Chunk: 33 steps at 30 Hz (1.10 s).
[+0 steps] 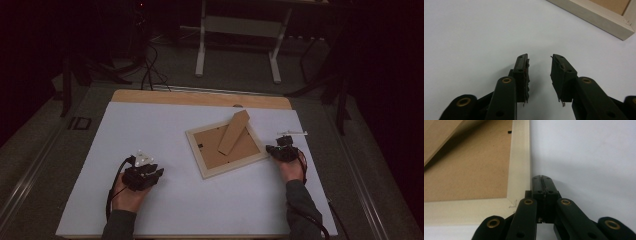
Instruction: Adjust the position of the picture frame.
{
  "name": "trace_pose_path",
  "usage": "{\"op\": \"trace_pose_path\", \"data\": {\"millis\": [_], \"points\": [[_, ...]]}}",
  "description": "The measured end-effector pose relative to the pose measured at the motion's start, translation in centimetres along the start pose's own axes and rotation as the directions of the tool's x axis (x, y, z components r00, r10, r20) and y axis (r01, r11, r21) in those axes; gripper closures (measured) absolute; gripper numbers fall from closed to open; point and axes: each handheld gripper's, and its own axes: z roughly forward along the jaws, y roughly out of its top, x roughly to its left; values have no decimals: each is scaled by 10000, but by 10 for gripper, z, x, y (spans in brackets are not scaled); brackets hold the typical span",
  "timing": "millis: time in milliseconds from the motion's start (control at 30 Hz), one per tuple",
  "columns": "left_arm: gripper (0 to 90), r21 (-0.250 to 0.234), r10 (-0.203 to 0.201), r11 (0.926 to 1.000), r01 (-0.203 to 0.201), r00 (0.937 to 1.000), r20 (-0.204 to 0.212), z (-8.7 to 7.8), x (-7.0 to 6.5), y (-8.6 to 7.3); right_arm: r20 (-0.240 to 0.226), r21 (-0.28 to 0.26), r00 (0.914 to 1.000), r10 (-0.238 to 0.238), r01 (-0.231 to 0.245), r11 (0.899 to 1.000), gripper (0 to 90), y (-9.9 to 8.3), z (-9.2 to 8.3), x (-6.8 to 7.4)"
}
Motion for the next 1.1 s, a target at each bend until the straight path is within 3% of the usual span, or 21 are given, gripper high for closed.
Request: {"op": "trace_pose_path", "data": {"millis": [567, 733, 1100], "points": [[760, 159, 157, 9997, -158, 9998, 95, 5, -3, 1, -544, 261, 9968, -585, 600, 9979, 900, -7, 2, 12], [811, 194, 45, 9998, -49, 9998, 184, 6, -1, 1, -771, 343, 9904, -1147, 1176, 9925, 900, -11, -1, 24], [820, 190, -64, 9998, 58, 9995, 298, 7, 1, 1, -1277, 500, 9739, -1876, 1952, 9795, 900, -20, -6, 49]]}}
